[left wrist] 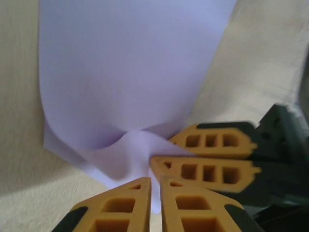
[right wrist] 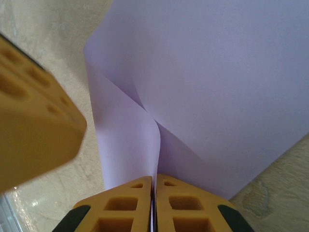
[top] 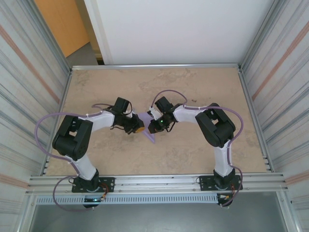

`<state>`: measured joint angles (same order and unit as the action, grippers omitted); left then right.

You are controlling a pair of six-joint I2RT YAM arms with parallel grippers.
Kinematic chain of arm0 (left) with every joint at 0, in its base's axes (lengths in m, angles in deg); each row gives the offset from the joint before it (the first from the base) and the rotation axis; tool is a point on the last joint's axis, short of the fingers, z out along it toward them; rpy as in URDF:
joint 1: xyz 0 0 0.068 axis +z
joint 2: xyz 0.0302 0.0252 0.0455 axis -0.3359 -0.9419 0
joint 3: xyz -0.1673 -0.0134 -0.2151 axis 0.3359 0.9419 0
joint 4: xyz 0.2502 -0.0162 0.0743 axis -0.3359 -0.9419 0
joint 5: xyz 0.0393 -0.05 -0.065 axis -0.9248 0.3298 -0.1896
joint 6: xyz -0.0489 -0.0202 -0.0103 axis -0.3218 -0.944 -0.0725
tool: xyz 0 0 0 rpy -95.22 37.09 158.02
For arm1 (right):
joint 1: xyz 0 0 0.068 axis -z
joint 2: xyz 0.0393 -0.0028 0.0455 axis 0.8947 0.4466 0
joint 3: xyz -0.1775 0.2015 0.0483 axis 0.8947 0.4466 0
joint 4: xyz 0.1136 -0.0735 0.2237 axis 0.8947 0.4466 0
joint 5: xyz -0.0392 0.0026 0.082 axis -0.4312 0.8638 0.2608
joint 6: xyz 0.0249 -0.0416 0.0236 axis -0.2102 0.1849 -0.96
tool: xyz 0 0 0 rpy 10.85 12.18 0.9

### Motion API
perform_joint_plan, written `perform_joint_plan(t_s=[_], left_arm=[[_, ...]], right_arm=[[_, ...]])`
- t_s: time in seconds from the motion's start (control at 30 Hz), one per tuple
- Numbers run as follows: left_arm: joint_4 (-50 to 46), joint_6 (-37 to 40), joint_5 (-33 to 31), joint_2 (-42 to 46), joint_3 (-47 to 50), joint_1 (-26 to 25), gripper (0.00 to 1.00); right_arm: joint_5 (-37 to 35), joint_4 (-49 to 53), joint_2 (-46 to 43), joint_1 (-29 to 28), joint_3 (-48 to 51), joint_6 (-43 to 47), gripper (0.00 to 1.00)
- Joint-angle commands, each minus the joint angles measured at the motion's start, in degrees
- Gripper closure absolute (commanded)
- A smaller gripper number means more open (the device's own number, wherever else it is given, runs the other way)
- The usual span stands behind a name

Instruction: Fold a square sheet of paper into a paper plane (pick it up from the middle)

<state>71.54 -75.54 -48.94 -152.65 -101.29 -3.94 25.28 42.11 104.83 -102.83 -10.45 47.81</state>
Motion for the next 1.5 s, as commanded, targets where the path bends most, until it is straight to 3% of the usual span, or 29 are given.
perform_joint_plan(t_s=[0.0, 1.47], left_arm=[[4.1, -3.3, 0.0, 2.2, 1.6, -0.8, 0.88], [1.6, -1.4, -2.5, -4.7, 0.3, -1.5, 0.91]], right_arm=[[-1.9, 3.0, 2.3, -0.1, -0.8, -0.1, 0.89], [-2.8, 4.1, 2.7, -0.3, -1.5, -0.4, 0.87]])
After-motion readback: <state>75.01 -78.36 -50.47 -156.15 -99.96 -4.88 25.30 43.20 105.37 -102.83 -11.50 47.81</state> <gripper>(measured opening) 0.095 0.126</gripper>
